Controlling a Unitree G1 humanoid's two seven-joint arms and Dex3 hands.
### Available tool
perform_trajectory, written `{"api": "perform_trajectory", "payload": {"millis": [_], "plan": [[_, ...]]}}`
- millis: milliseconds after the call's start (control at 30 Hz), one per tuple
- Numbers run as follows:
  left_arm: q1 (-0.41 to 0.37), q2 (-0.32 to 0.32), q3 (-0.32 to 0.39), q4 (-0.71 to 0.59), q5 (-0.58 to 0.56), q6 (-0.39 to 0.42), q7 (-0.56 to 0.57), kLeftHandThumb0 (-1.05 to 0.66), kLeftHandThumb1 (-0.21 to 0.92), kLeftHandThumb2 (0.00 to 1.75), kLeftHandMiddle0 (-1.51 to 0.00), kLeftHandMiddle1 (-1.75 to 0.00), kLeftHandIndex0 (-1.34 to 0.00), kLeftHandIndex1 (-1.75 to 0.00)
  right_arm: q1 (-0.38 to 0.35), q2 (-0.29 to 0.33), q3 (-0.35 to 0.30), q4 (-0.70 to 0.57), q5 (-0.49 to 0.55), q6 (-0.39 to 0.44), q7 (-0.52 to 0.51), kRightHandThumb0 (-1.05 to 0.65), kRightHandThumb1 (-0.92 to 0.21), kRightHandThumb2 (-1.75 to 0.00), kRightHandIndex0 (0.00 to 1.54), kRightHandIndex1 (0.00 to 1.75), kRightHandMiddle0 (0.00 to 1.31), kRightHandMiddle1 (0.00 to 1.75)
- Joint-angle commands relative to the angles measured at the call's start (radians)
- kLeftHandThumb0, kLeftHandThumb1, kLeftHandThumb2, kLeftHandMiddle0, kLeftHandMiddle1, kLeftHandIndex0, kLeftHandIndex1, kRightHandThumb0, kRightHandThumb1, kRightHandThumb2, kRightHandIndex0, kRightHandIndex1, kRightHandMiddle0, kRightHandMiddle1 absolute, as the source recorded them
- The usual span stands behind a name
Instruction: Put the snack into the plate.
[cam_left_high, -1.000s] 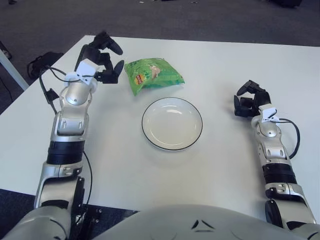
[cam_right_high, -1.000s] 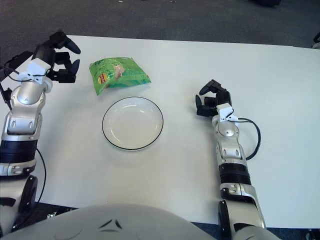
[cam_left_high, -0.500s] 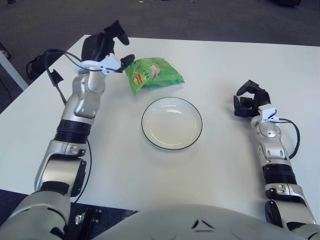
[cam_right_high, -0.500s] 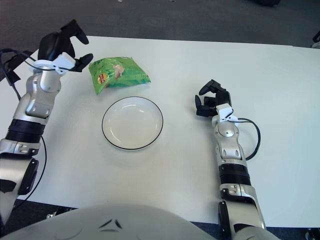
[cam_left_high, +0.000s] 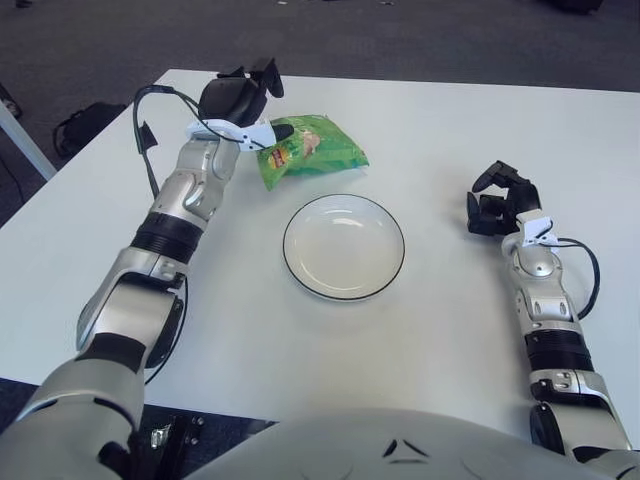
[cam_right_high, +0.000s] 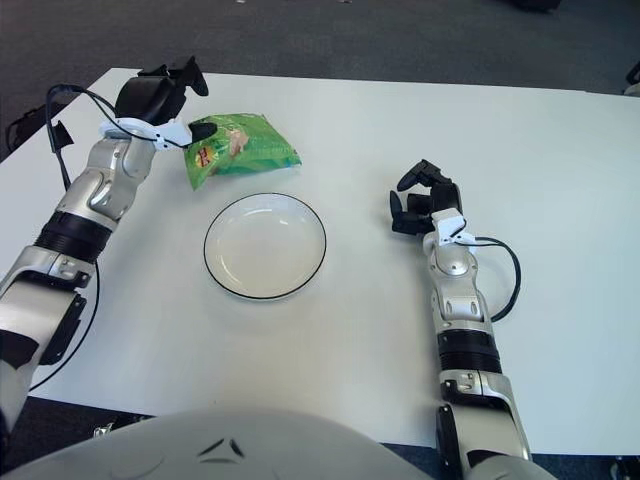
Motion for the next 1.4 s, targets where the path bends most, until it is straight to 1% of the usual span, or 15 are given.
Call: {"api": "perform_trajectory", "payload": {"millis": [0,33,67,133,200,267,467,667,967,1167,1367], "plan": [[-0.076,-0.029,-0.051,0.117,0.019,-0.018,-0.018,-0.82,0.88,0.61,-0.04,-1.19,0.0,-1.1,0.069,0.024,0.027,0.05,-0.015,0.073,0.018,-0.5,-0.28,-1.37,1.36,1.75,0.65,1.75],[-0.107,-0.051,-0.07,0.191,0.021,-0.033,-0.011,-0.83,0.89,0.6,-0.03,-1.16,0.0,-1.07,0.069,0.025,0.027,0.048,-0.016,0.074,0.017,-0.5,-0.28,-1.37,1.36,1.75,0.65,1.75],[-0.13,-0.066,-0.084,0.244,0.023,-0.044,-0.004,-0.85,0.9,0.58,-0.02,-1.05,0.0,-1.02,0.069,0.025,0.028,0.047,-0.016,0.075,0.017,-0.5,-0.28,-1.37,1.36,1.75,0.65,1.75],[-0.151,-0.077,-0.101,0.3,0.024,-0.063,0.008,-0.86,0.91,0.58,-0.01,-0.93,0.0,-0.97,0.07,0.025,0.028,0.046,-0.016,0.076,0.016,-0.5,-0.28,-1.37,1.36,1.75,0.65,1.75],[-0.155,-0.078,-0.112,0.31,0.023,-0.074,0.007,-0.88,0.92,0.59,0.0,-0.77,0.0,-0.91,0.071,0.026,0.029,0.044,-0.016,0.078,0.015,-0.5,-0.28,-1.37,1.35,1.75,0.65,1.75],[-0.158,-0.084,-0.121,0.324,0.02,-0.085,0.011,-0.89,0.92,0.6,0.0,-0.68,0.0,-0.88,0.071,0.025,0.029,0.042,-0.018,0.081,0.014,-0.5,-0.28,-1.37,1.35,1.75,0.65,1.75],[-0.152,-0.12,-0.138,0.336,0.012,-0.078,-0.004,-0.92,0.92,0.65,0.0,-0.51,0.0,-0.82,0.072,0.02,0.033,0.043,-0.022,0.076,0.013,-0.5,-0.28,-1.37,1.35,1.75,0.65,1.75],[-0.167,-0.145,-0.146,0.37,0.008,-0.064,-0.012,-0.96,0.92,0.69,0.0,-0.45,0.0,-0.76,0.072,0.018,0.035,0.045,-0.025,0.073,0.013,-0.5,-0.28,-1.37,1.36,1.75,0.65,1.75],[-0.187,-0.217,-0.16,0.426,0.004,-0.013,-0.007,-1.01,0.92,0.74,0.0,-0.45,0.0,-0.72,0.069,0.011,0.038,0.054,-0.031,0.07,0.013,-0.5,-0.27,-1.37,1.35,1.75,0.65,1.75],[-0.198,-0.276,-0.163,0.432,-0.009,0.049,-0.027,-1.03,0.92,0.81,0.0,-0.33,0.0,-0.62,0.066,0.007,0.043,0.056,-0.044,0.07,0.008,-0.5,-0.27,-1.38,1.35,1.75,0.66,1.75],[-0.2,-0.31,-0.164,0.419,-0.028,0.094,-0.052,-1.05,0.92,0.87,0.0,-0.26,0.0,-0.55,0.066,0.01,0.046,0.057,-0.055,0.073,0.004,-0.5,-0.27,-1.38,1.34,1.75,0.66,1.75]]}}
